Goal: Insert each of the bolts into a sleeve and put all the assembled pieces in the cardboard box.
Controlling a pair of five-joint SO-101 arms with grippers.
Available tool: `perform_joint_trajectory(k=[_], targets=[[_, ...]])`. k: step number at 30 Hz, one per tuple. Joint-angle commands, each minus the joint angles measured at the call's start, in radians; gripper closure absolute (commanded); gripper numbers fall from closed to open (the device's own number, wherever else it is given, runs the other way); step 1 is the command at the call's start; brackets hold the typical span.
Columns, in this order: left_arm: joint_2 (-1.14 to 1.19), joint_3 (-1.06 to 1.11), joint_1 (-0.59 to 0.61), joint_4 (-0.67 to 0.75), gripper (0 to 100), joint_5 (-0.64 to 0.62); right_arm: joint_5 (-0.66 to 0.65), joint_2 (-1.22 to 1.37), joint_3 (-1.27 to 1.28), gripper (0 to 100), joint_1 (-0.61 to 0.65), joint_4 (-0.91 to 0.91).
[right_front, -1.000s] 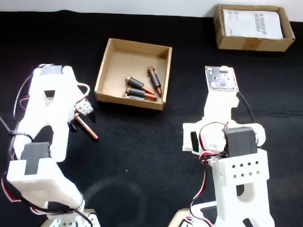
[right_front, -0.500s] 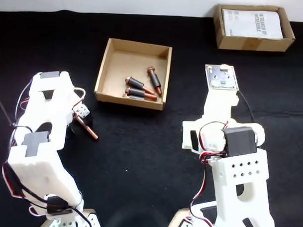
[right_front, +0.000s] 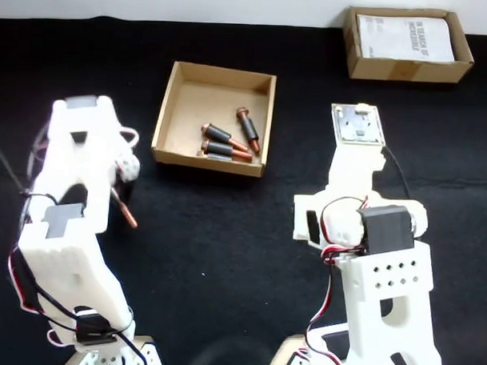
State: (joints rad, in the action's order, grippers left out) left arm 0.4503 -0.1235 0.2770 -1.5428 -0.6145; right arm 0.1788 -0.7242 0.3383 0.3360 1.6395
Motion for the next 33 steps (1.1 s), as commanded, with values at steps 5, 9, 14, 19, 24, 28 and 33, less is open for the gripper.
perform_joint_trajectory(k=[5, 9, 14, 19, 24, 28, 33], targets=[[-0.067, -0.476, -0.030, -0.227, 99, 0.130, -0.009, -0.028, -0.004, 99.1, -0.007, -0.093], [-0.188, -0.539, -0.093, -0.224, 99, 0.190, -0.003, -0.019, 0.010, 99.1, -0.004, -0.176], [-0.383, -0.545, -0.205, -0.224, 99, 0.295, 0.000, -0.030, 0.096, 99.1, 0.028, -0.351], [-0.530, -0.544, -0.294, -0.224, 99, 0.325, 0.114, -0.030, 0.142, 99.1, 0.111, -0.504], [-0.656, -0.512, -0.381, -0.227, 99, 0.390, 0.140, -0.071, 0.191, 99.1, 0.263, -0.596], [-0.840, -0.354, -0.493, -0.226, 99, 0.474, 0.118, -0.174, 0.329, 99.1, 0.361, -0.699], [-1.061, -0.107, -0.596, -0.157, 99, 0.477, 0.038, -0.311, 0.519, 99.1, 0.427, -0.799]])
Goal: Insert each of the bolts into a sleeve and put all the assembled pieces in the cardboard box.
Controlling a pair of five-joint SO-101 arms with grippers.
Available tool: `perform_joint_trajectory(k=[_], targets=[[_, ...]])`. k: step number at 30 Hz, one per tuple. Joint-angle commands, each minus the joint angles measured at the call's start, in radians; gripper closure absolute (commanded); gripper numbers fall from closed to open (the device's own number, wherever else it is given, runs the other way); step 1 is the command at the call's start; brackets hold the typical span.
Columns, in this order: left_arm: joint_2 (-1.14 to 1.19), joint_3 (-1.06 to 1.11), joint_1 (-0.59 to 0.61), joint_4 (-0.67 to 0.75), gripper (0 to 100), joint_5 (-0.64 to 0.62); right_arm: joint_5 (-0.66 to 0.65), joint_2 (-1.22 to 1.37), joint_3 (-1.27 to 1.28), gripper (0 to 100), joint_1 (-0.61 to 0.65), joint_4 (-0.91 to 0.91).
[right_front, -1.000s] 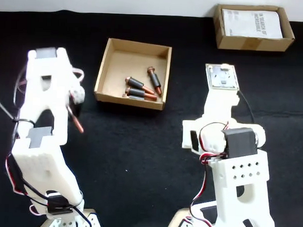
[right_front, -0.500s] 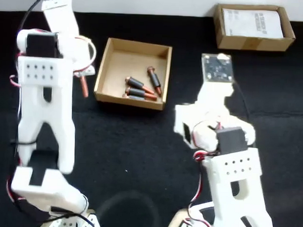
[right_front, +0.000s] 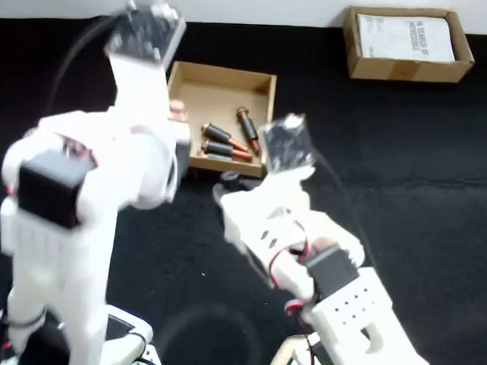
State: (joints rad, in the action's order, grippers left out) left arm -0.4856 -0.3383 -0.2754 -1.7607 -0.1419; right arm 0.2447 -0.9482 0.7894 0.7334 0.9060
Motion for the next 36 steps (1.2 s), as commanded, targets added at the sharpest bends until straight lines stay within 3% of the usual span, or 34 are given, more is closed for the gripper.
perform_joint_trajectory(k=[1, 8, 13, 18, 26, 33, 36], targets=[[-0.165, 0.160, -0.042, 0.107, 99, 0.003, -0.040, -0.108, 0.102, 99.1, 0.030, -0.091], [-0.407, 0.559, -0.053, 0.525, 99, 0.003, -0.077, -0.160, 0.259, 99.1, 0.028, -0.268], [-0.556, 0.762, -0.143, 0.747, 99, 0.002, -0.077, -0.159, 0.317, 99.1, 0.027, -0.394], [-0.610, 0.839, -0.234, 0.786, 99, 0.000, -0.077, -0.159, 0.371, 99.1, 0.025, -0.512], [-0.608, 0.858, -0.228, 0.790, 99, -0.002, -0.077, -0.165, 0.378, 99.1, 0.025, -0.547], [-0.608, 1.013, -0.047, 0.945, 99, -0.002, -0.077, -0.206, 0.372, 99.1, 0.031, -0.458], [-0.608, 1.040, -0.025, 0.979, 99, -0.002, -0.078, -0.297, 0.380, 99.1, 0.031, -0.415]])
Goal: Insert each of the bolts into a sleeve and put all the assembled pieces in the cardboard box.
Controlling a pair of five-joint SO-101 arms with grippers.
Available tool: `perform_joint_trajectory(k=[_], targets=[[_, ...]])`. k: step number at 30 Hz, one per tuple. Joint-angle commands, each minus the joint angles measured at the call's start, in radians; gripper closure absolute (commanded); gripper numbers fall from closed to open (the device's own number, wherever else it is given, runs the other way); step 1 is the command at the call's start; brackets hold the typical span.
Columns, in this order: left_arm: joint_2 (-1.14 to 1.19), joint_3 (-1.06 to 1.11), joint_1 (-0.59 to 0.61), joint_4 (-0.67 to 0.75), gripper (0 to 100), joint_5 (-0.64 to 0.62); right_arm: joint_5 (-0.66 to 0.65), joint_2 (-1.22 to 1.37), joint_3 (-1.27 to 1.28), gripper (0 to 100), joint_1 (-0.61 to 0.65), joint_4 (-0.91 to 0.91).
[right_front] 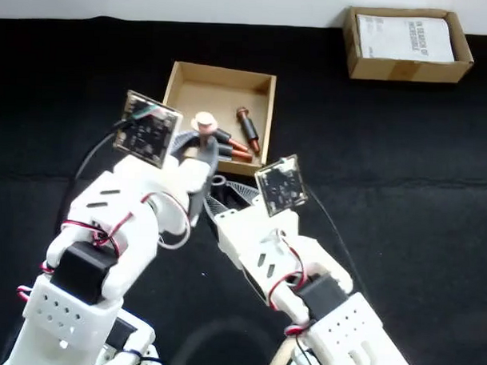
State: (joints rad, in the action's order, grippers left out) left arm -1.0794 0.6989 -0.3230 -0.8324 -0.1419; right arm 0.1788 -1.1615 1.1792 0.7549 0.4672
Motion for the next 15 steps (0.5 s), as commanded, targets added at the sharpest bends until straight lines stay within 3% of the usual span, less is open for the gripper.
perform_joint_trajectory(k=[1, 4, 15], targets=[[-0.015, 0.007, 0.021, 0.051, 99, -0.002, -0.023, -0.107, -0.008, 99.1, 0.008, 0.030], [-0.015, 0.012, 0.007, 0.051, 99, -0.015, -0.078, -0.134, 0.018, 99.1, 0.008, 0.025], [-0.015, 0.027, -0.076, 0.049, 99, -0.086, -0.080, -0.131, 0.033, 99.1, 0.007, 0.024]])
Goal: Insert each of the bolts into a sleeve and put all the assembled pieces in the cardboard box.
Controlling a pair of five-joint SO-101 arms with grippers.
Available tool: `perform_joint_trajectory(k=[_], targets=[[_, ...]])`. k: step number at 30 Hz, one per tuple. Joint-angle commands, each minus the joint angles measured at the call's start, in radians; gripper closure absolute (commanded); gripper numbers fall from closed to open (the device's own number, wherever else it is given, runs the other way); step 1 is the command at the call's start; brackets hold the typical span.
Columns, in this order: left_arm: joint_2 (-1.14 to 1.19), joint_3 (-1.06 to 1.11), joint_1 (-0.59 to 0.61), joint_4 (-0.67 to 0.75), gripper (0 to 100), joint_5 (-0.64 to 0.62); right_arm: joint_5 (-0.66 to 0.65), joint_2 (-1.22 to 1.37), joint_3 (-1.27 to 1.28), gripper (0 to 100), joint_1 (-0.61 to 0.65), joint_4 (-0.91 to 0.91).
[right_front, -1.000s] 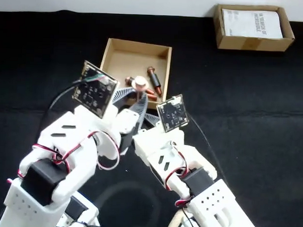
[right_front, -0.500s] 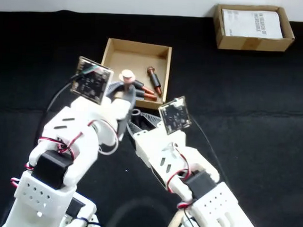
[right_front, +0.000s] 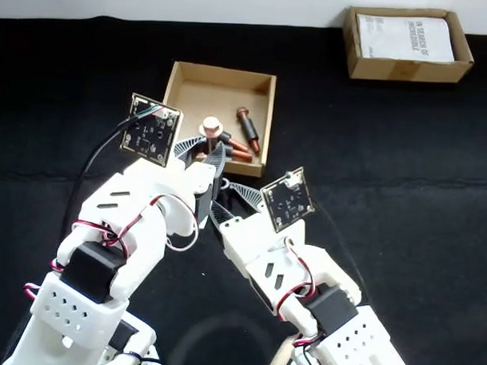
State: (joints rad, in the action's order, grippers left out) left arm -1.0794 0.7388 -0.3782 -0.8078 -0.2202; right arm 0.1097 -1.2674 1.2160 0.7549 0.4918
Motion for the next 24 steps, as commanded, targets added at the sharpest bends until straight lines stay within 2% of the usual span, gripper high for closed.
perform_joint_trajectory(k=[1, 12, 16, 24], targets=[[-0.015, -0.013, -0.019, 0.025, 99, -0.008, -0.011, -0.025, -0.004, 99.1, 0.007, -0.002], [-0.024, -0.019, -0.022, 0.020, 99, -0.032, -0.011, -0.004, -0.008, 99.1, 0.005, -0.002], [-0.016, -0.076, -0.022, -0.068, 99, -0.058, -0.008, 0.033, -0.018, 99.1, 0.005, -0.005], [-0.016, -0.079, -0.022, -0.077, 99, -0.058, -0.009, 0.039, -0.025, 99.1, 0.007, -0.045]])
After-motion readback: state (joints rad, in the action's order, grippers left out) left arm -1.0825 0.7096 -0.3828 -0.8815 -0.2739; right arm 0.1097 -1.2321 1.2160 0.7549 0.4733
